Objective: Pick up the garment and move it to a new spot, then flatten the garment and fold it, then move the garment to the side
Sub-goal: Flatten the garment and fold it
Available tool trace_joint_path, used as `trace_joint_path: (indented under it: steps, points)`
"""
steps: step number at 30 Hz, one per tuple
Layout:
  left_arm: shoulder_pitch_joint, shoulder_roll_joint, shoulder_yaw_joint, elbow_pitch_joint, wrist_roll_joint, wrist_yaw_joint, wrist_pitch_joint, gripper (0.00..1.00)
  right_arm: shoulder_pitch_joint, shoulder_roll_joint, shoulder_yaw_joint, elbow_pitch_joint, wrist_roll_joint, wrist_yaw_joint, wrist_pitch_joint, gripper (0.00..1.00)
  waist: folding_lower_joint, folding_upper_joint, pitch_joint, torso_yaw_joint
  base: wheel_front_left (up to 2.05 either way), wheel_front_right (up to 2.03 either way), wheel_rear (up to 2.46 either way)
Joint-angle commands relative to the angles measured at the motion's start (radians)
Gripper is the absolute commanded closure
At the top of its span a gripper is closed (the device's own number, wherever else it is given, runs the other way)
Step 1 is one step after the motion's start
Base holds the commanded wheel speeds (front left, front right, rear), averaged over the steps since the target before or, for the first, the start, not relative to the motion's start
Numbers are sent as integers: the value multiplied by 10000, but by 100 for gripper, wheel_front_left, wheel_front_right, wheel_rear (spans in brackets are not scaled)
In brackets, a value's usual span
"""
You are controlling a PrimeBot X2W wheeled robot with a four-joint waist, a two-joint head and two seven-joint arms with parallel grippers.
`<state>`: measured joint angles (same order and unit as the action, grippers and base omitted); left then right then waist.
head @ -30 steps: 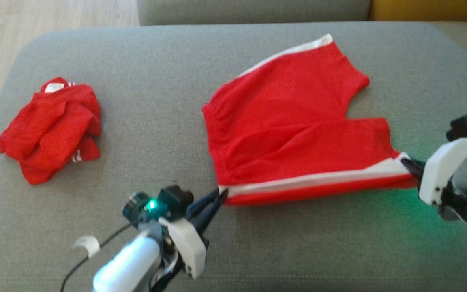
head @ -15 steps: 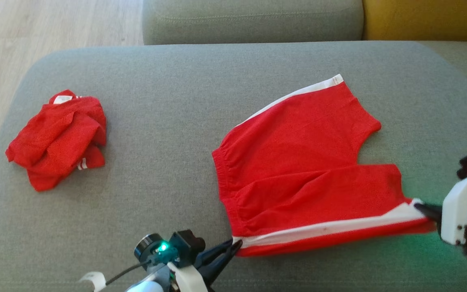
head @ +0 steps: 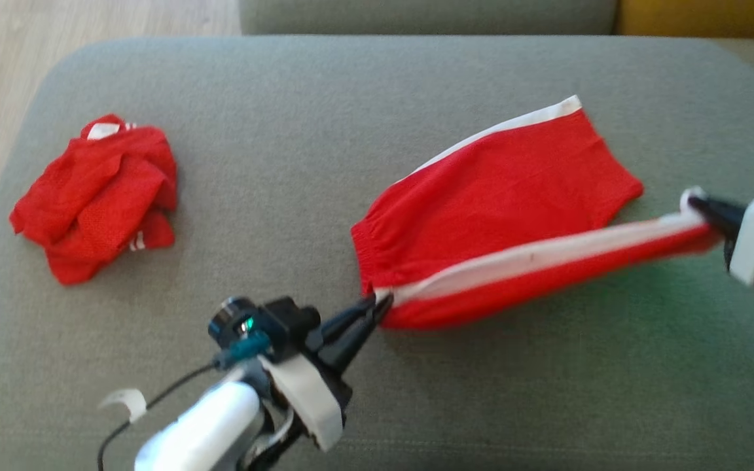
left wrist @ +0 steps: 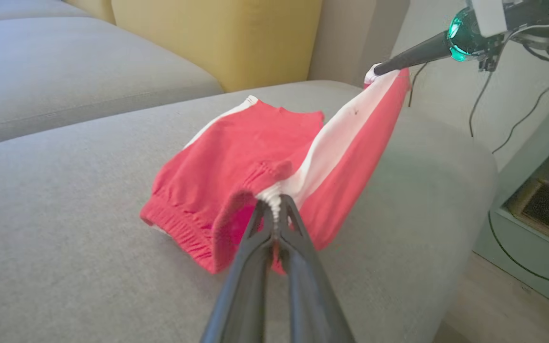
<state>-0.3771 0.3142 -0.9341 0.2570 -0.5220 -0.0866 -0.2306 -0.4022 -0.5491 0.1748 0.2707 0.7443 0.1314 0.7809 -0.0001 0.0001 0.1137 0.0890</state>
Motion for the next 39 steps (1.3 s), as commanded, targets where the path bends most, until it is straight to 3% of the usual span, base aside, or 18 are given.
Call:
trace_joint_path:
  steps: [1,11,24,32,33,34,35,36,37,39]
  points:
    - [-589,196,470,-310,16,70,-92,100,-458,-181,-94,-284,-115,-7,23,100,1,-1,187,167,0,0,0]
    - [-1924,-782,824,310,81,72,-220,100,-2591,254,-128,610,-902,-7,-78,100,1,-1,1520,887,0,0,0]
    - [-3355,-2205,1562,1740,788,-173,-309,100,-5050,285,358,2737,-2036,-7,-1188,100,1,-1,3048,1685,0,0,0]
    - [-3471,-2515,1844,2008,1190,-295,-310,100,-5618,298,801,3666,-2286,-7,-1759,100,1,-1,3398,1805,0,0,0]
    - [-3476,-2538,1885,2037,1218,-309,-310,100,-5678,301,853,3780,-2290,-7,-1844,89,1,-1,3432,1808,0,0,0]
    - [-3481,-2557,1932,2066,1239,-320,-311,100,-5739,312,881,3880,-2283,-7,-1963,39,1,-1,3464,1807,0,0,0]
    - [-3487,-2574,1985,2096,1255,-330,-311,90,-5807,325,858,3999,-2278,-7,-2114,0,1,-1,3498,1801,0,0,0]
    - [-3496,-2587,2052,2121,1272,-336,-311,51,-5876,350,881,4088,-2286,-7,-2264,0,1,-1,3535,1790,0,0,0]
    - [-3508,-2599,2127,2138,1296,-339,-311,3,-5934,368,940,4131,-2281,-7,-2442,0,1,-1,3569,1776,0,0,0]
    - [-3518,-2615,2297,2164,1335,-335,-311,0,-6053,369,992,4234,-2298,-7,-2883,0,1,-1,3625,1734,0,0,0]
